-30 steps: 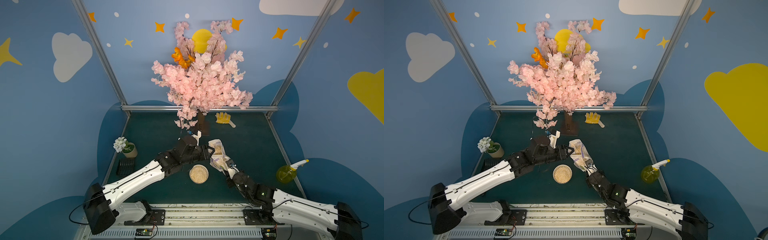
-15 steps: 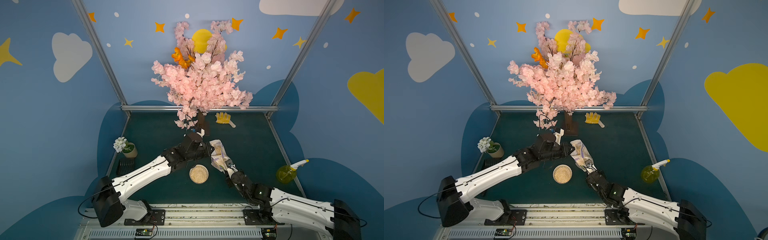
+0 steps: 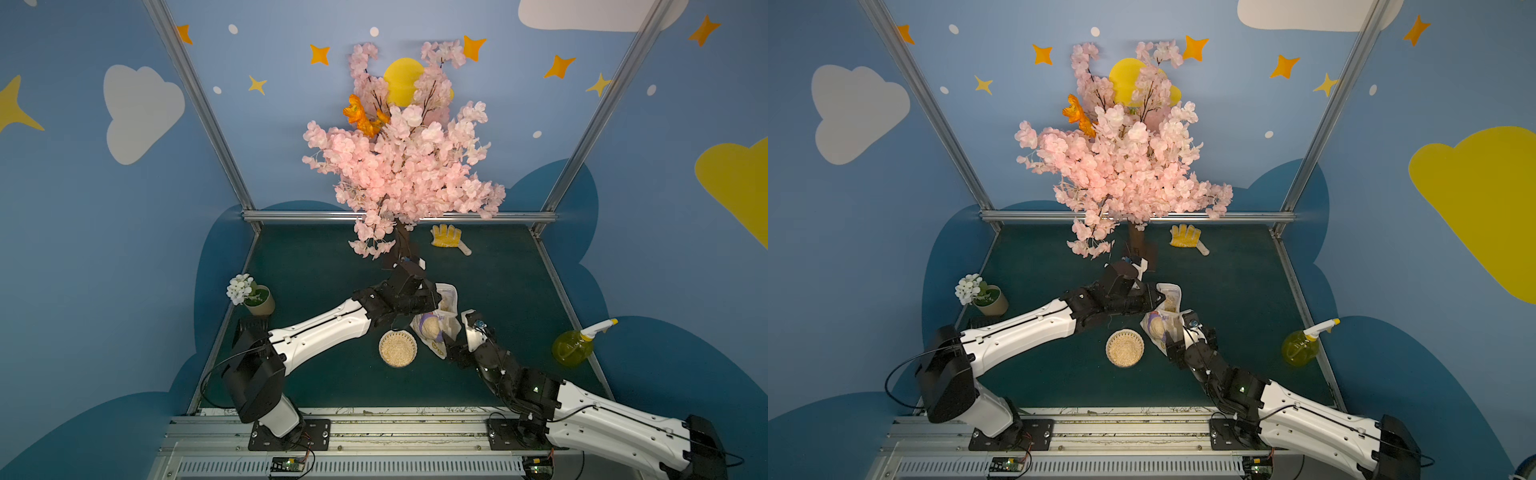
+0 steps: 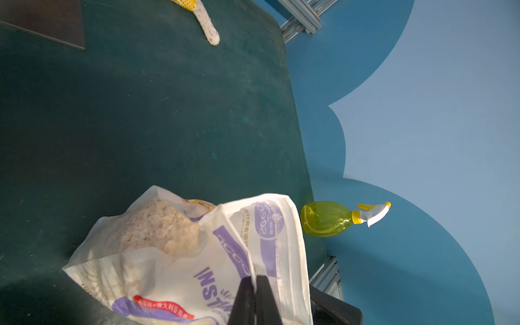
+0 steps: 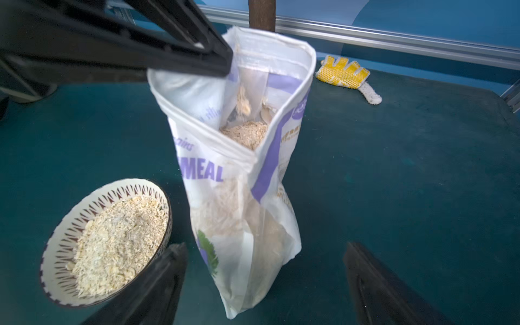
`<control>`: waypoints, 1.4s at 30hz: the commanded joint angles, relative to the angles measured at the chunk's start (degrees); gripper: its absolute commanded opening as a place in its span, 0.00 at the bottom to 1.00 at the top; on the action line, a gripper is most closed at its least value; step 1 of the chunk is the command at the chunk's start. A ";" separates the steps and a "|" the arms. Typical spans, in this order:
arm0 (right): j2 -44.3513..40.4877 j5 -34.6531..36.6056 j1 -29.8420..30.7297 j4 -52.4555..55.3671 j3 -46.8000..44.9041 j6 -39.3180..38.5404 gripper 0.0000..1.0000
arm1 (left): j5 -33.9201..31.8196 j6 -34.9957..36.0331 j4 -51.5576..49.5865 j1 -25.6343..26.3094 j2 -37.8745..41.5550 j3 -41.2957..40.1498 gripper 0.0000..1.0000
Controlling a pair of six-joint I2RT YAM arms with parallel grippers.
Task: Pour the oats into the breakfast bowl
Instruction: Place the oats bag at the center of the board, then close the oats bag at the center of the board.
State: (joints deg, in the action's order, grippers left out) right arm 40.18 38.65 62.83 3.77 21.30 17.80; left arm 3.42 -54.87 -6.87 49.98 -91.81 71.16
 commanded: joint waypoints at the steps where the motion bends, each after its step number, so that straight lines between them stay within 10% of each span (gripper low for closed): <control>1: -2.43 3.37 -0.21 2.39 1.97 -1.86 0.90 | 1.65 -0.25 3.25 0.37 -0.56 1.50 0.03; 17: 1.51 -16.40 -7.81 25.19 21.14 -7.70 0.87 | -0.81 2.64 -0.89 -0.01 6.78 -3.59 0.19; 42: 17.64 -32.22 -17.01 22.09 28.30 -10.87 0.98 | -10.86 6.36 -3.97 -0.68 36.33 -22.98 0.63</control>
State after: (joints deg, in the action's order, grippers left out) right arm 56.31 8.45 46.89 27.97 47.72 7.73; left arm -5.74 -48.86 -9.96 49.50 -57.23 50.15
